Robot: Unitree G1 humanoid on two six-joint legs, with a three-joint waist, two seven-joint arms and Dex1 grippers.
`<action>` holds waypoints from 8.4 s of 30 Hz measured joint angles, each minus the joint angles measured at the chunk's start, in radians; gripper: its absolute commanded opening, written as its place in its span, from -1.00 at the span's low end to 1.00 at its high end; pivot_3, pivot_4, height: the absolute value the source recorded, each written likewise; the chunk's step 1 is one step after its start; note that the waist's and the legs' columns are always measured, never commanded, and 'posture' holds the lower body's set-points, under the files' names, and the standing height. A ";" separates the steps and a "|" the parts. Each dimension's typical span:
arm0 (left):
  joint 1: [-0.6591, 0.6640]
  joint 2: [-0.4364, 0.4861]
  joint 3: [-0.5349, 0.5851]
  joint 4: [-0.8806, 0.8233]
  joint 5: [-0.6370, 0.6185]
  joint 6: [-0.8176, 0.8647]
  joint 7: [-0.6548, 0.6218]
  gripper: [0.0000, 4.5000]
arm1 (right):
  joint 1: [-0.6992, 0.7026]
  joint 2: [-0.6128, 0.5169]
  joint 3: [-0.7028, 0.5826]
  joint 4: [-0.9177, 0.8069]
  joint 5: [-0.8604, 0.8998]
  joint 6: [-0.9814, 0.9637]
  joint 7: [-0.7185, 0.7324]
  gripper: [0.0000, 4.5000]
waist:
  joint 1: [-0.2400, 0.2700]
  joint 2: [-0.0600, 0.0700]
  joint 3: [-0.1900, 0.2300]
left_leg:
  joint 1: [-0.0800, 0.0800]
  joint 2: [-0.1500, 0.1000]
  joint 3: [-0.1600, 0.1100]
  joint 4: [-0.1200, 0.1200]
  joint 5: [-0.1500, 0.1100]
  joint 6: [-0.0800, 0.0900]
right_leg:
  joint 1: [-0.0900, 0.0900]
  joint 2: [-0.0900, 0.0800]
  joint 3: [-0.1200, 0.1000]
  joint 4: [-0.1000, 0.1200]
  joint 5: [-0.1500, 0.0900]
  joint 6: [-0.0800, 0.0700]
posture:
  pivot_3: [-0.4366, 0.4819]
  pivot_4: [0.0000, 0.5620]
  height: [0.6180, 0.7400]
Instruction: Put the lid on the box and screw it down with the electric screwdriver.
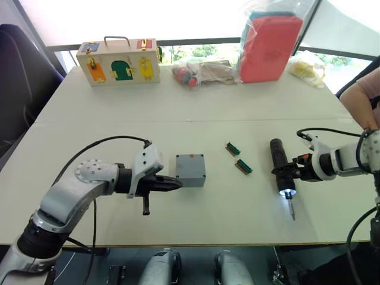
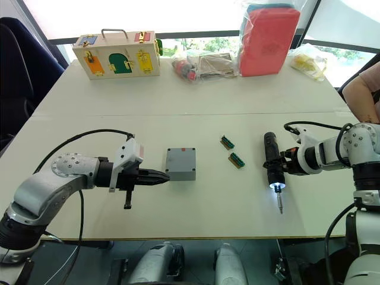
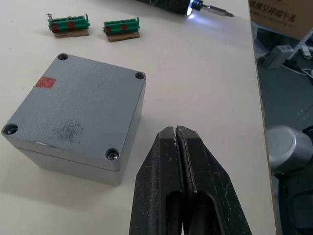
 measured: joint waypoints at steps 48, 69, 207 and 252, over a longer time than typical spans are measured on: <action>-0.276 -0.266 -0.154 0.600 0.321 -0.210 0.120 -1.00 | 0.394 0.293 0.282 -0.831 -0.389 -0.718 0.507 0.95 | 0.020 -0.002 0.000 | 0.000 0.000 -0.002 0.008 0.000 0.000 | 0.002 0.000 -0.001 0.004 0.002 0.004 | -0.05 -0.47 1.00; -0.061 -0.120 -0.113 0.297 0.286 -0.088 0.037 -1.00 | 0.291 0.274 0.319 -0.574 -0.592 -0.948 0.585 0.95 | 0.020 -0.003 0.000 | 0.000 0.000 -0.002 0.009 0.000 0.000 | 0.003 0.000 -0.001 0.005 0.002 0.004 | -0.05 -0.47 1.00; -0.078 0.009 0.081 0.188 0.021 0.032 0.010 -1.00 | 0.155 0.515 0.189 -0.322 -0.654 -1.039 0.613 -0.96 | -0.004 -0.005 0.000 | 0.001 -0.001 -0.001 0.010 0.004 -0.007 | 0.000 0.004 0.000 0.014 0.002 0.004 | -0.05 -0.47 1.00; -0.212 -0.084 -0.080 0.167 0.072 -0.163 -0.153 -1.00 | -0.190 -0.147 0.416 -0.143 -0.170 0.000 0.374 0.99 | -0.003 -0.004 0.000 | -0.001 0.000 -0.001 0.009 -0.001 0.001 | 0.000 -0.002 0.001 0.005 0.001 0.002 | -0.05 -0.47 1.00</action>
